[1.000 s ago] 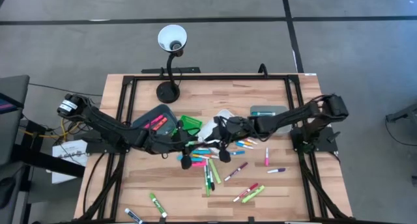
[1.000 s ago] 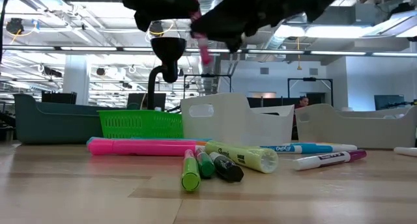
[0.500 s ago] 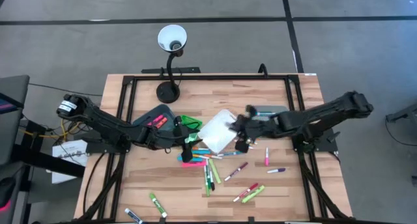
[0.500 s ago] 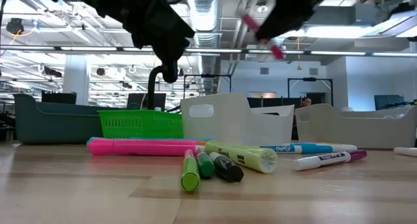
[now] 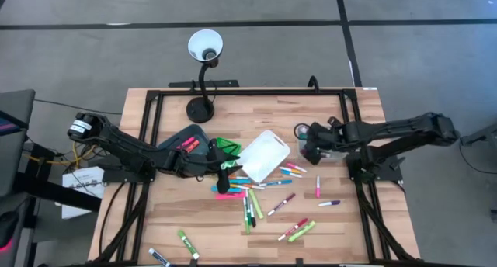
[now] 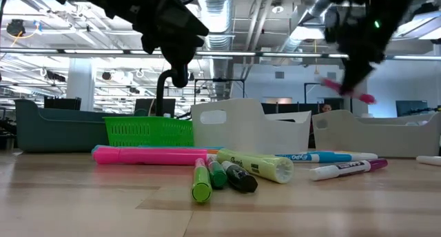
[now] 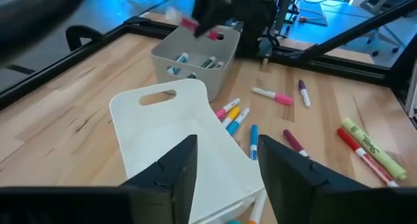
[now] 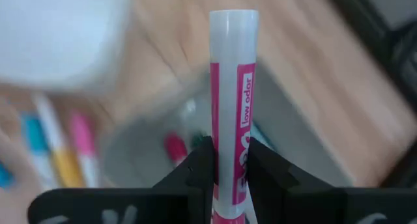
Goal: Pick & Place Markers
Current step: Put the pink marker pen into the gray bin
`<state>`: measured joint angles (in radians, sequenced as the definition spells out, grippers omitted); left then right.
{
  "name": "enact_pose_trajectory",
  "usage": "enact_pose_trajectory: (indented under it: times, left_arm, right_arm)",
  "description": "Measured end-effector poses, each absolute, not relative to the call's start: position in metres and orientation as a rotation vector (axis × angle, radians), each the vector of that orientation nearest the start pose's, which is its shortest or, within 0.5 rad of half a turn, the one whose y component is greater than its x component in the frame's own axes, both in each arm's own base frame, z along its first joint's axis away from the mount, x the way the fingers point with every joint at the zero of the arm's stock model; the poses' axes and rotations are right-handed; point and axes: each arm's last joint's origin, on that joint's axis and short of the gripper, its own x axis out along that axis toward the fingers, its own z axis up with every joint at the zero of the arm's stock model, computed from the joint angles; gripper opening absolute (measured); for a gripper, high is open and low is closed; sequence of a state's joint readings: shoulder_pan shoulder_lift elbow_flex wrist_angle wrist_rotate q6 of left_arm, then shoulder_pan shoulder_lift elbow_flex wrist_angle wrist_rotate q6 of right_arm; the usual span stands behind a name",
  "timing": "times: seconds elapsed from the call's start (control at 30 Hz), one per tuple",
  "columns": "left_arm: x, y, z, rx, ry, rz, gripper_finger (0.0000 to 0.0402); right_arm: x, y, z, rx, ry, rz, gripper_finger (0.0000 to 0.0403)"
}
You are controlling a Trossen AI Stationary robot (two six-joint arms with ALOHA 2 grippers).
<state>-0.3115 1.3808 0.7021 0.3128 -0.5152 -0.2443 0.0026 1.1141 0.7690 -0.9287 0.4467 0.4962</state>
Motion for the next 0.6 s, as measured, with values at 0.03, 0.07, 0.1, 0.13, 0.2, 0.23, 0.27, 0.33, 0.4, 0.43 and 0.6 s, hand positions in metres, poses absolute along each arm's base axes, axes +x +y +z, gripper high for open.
enact_pose_trajectory:
  times: [0.03, 0.07, 0.1, 0.13, 0.2, 0.23, 0.27, 0.33, 0.4, 0.43, 0.6]
  left_arm:
    - [0.276, -0.074, 0.223, -0.095, 0.306, 0.24, 0.0152]
    - [0.276, -0.074, 0.223, -0.096, 0.305, 0.24, 0.015]
    - [0.276, -0.074, 0.223, -0.095, 0.305, 0.24, 0.0149]
    - [0.276, -0.074, 0.223, -0.095, 0.305, 0.24, 0.0148]
    - [0.276, -0.074, 0.223, -0.096, 0.305, 0.24, 0.0146]
    - [0.276, -0.074, 0.223, -0.096, 0.304, 0.24, 0.0145]
    - [0.276, -0.074, 0.223, -0.096, 0.304, 0.239, 0.0145]
    - [0.276, -0.074, 0.223, -0.098, 0.299, 0.239, 0.0144]
    - [0.277, -0.074, 0.224, -0.101, 0.294, 0.24, 0.0144]
    - [0.277, -0.073, 0.224, -0.104, 0.287, 0.243, 0.0144]
    - [0.279, -0.069, 0.226, -0.114, 0.269, 0.256, 0.0144]
  right_arm:
    - [0.177, -0.014, 0.218, 0.142, 1.163, -0.678, 0.0058]
    - [0.173, -0.016, 0.214, 0.148, 1.21, -0.684, 0.0058]
    - [0.17, -0.018, 0.211, 0.157, 1.242, -0.688, 0.0058]
    - [0.169, -0.02, 0.209, 0.169, 1.26, -0.684, 0.0058]
    - [0.166, -0.022, 0.204, 0.169, 1.31, -0.633, 0.0058]
    - [0.165, -0.022, 0.2, 0.172, 1.336, -0.597, 0.0058]
    - [0.163, -0.023, 0.197, 0.188, 1.355, -0.567, 0.0058]
    - [0.163, -0.024, 0.195, 0.217, 1.368, -0.53, 0.0058]
    - [0.164, -0.025, 0.195, 0.231, 1.361, -0.513, 0.0058]
    - [0.164, -0.025, 0.195, 0.235, 1.357, -0.514, 0.0058]
    - [0.166, -0.028, 0.195, 0.251, 1.334, -0.521, 0.0062]
